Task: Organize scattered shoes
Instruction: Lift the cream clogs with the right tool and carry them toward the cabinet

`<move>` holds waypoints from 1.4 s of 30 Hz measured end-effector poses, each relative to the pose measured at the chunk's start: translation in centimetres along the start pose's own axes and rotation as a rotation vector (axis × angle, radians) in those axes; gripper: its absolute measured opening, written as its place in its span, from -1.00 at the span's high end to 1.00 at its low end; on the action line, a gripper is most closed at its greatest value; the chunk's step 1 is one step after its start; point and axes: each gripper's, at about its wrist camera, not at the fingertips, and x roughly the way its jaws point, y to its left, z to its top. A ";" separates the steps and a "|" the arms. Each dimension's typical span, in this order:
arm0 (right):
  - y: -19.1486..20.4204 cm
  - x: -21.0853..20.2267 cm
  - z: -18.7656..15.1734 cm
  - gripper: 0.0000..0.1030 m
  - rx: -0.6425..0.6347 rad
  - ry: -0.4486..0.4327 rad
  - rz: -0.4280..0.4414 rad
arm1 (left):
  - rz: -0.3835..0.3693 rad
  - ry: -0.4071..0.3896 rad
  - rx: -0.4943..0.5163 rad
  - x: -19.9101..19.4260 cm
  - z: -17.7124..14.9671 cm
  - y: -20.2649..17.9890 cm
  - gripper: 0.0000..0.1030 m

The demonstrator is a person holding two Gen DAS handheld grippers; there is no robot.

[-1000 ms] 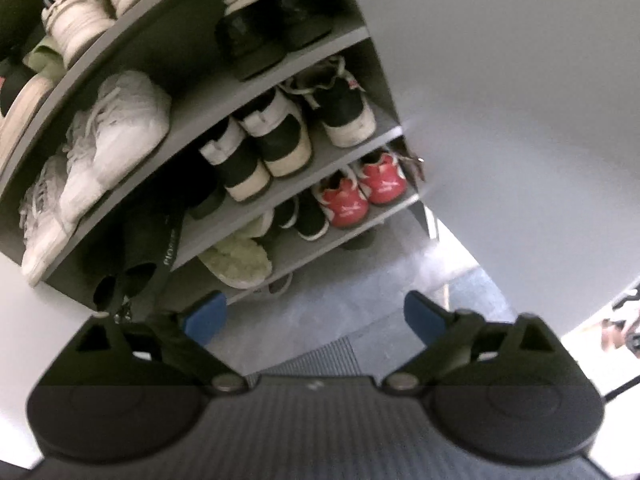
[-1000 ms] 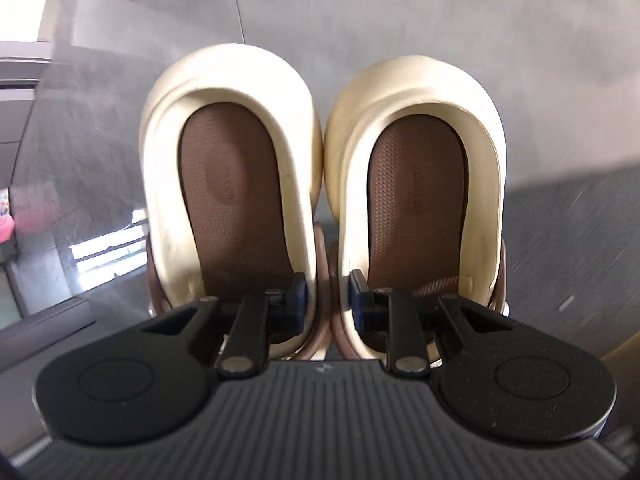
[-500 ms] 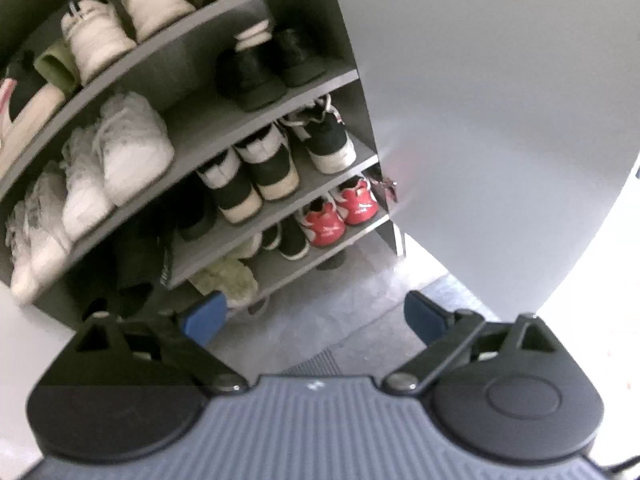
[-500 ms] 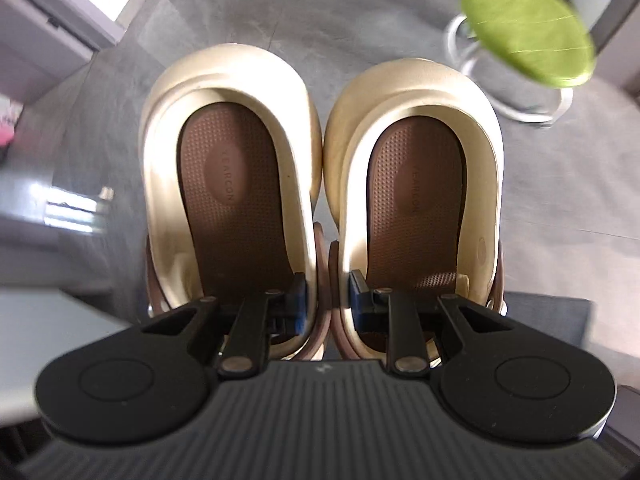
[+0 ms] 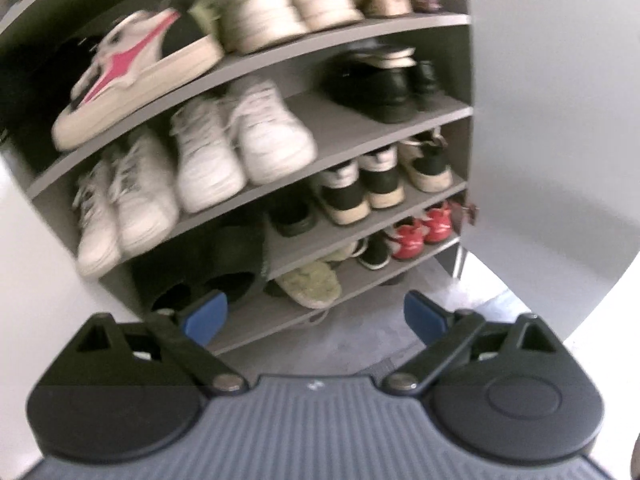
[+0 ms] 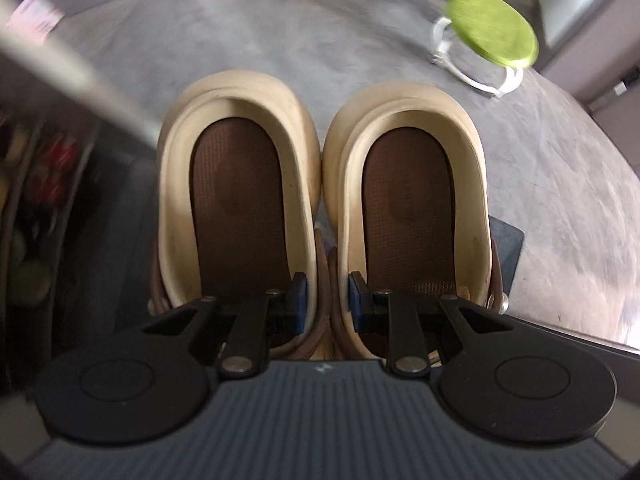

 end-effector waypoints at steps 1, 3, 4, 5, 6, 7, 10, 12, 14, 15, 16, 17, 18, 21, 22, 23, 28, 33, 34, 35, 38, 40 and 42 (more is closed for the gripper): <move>1.8 -0.2 -0.9 0.52 -0.040 0.006 0.011 | 0.001 0.002 -0.001 -0.2 -0.2 0.4 -0.88; 5.3 -0.3 -2.2 0.52 -0.121 0.025 0.035 | 0.019 0.019 -0.014 -0.4 -1.6 2.2 -0.88; 6.9 -0.1 -2.7 0.52 -0.162 0.036 0.046 | 0.043 0.043 -0.031 -0.4 -2.8 3.5 -0.88; 8.6 0.1 -3.2 0.52 -0.203 0.047 0.057 | 0.052 0.053 -0.038 -0.5 -3.3 4.2 -0.88; 11.2 0.6 -3.9 0.52 -0.272 0.062 0.077 | 0.061 0.062 -0.044 -0.5 -3.7 4.7 -0.88; 12.7 0.8 -4.3 0.52 -0.309 0.070 0.088 | 0.084 0.080 -0.059 -0.4 -4.7 5.5 -0.88; 20.4 4.0 -5.9 0.52 -0.517 0.091 0.166 | 0.147 0.124 -0.099 0.1 -7.4 7.2 -0.88; 24.2 6.3 -6.9 0.52 -0.632 0.099 0.220 | 0.185 0.152 -0.114 0.9 -9.3 7.9 -0.88; 27.9 8.8 -8.1 0.52 -0.745 0.106 0.269 | 0.233 0.147 -0.089 1.5 -11.0 8.1 -0.87; 30.2 10.7 -9.0 0.52 -0.819 0.111 0.303 | 0.256 0.132 -0.080 1.5 -11.5 8.2 -0.87; 31.3 11.6 -9.5 0.52 -0.851 0.115 0.319 | 0.282 0.109 -0.071 1.7 -12.4 8.4 -0.87; 33.2 13.8 -10.3 0.53 -0.903 0.126 0.339 | 0.298 0.091 -0.061 2.2 -13.2 8.6 -0.87; 35.2 16.2 -11.3 0.53 -0.959 0.139 0.359 | 0.313 0.073 -0.052 2.8 -14.1 8.7 -0.88; 39.7 23.0 -13.8 0.52 -1.053 0.158 0.379 | 0.314 0.039 -0.038 5.6 -17.2 8.4 -0.88; 41.5 26.4 -14.9 0.52 -1.078 0.169 0.382 | 0.299 0.039 -0.041 7.6 -18.9 8.1 -0.88; 42.6 28.5 -15.5 0.52 -1.080 0.179 0.382 | 0.284 0.038 -0.043 9.6 -20.5 7.8 -0.88; 47.7 38.5 -18.3 0.52 -1.107 0.234 0.370 | 0.221 0.009 -0.002 18.4 -27.3 6.3 -0.87; 50.6 42.6 -19.5 0.50 -1.137 0.258 0.376 | 0.157 0.014 -0.071 24.3 -30.6 7.5 -0.87; 51.1 43.3 -19.5 0.49 -1.143 0.261 0.387 | 0.140 0.000 -0.057 25.4 -31.2 7.6 -0.87; 51.6 43.9 -19.5 0.48 -1.148 0.265 0.398 | 0.121 -0.039 -0.015 26.9 -32.3 7.4 -0.87; 52.3 46.0 -19.5 0.42 -1.172 0.282 0.452 | 0.079 -0.077 0.050 30.0 -34.5 6.9 -0.87; 52.5 46.9 -19.6 0.27 -1.178 0.287 0.505 | 0.053 -0.083 0.039 31.4 -35.5 7.0 -0.87; 52.1 47.2 -18.9 0.16 -1.169 0.266 0.594 | 0.032 -0.097 0.023 32.6 -36.6 7.0 -0.87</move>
